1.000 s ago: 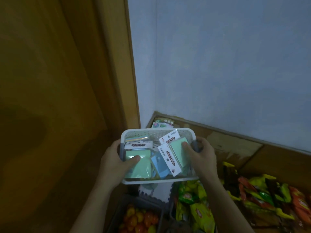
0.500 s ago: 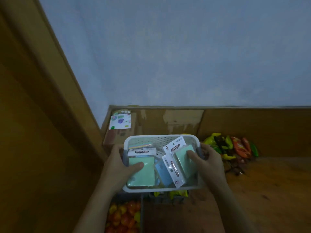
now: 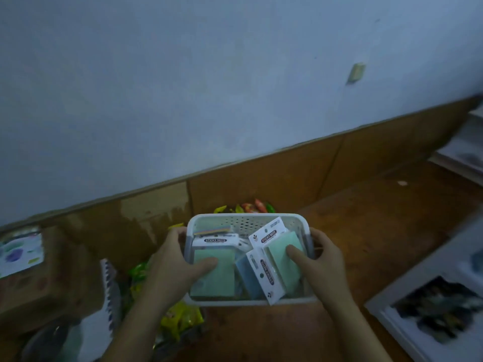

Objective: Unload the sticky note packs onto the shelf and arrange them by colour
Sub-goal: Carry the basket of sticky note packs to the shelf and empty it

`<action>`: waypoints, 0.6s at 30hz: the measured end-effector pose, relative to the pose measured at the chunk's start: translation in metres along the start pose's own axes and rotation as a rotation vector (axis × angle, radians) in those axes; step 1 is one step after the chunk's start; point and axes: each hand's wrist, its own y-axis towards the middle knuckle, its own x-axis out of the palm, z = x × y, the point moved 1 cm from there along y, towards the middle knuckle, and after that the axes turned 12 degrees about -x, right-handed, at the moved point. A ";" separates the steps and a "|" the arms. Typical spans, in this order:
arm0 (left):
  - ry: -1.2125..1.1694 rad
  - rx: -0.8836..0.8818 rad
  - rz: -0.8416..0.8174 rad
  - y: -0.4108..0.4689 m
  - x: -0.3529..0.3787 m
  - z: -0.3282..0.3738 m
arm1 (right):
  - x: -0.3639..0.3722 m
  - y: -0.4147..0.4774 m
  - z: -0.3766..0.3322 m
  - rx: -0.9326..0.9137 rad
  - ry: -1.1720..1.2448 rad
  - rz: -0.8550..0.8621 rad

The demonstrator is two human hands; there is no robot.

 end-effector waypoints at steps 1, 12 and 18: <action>0.008 0.021 -0.026 0.003 0.012 0.010 | -0.014 0.000 0.003 0.011 0.006 0.038; 0.086 0.244 -0.448 0.037 0.142 0.107 | -0.132 -0.055 0.010 0.170 -0.035 0.550; 0.214 0.409 -0.752 0.023 0.218 0.141 | -0.167 -0.128 -0.007 0.322 -0.236 0.784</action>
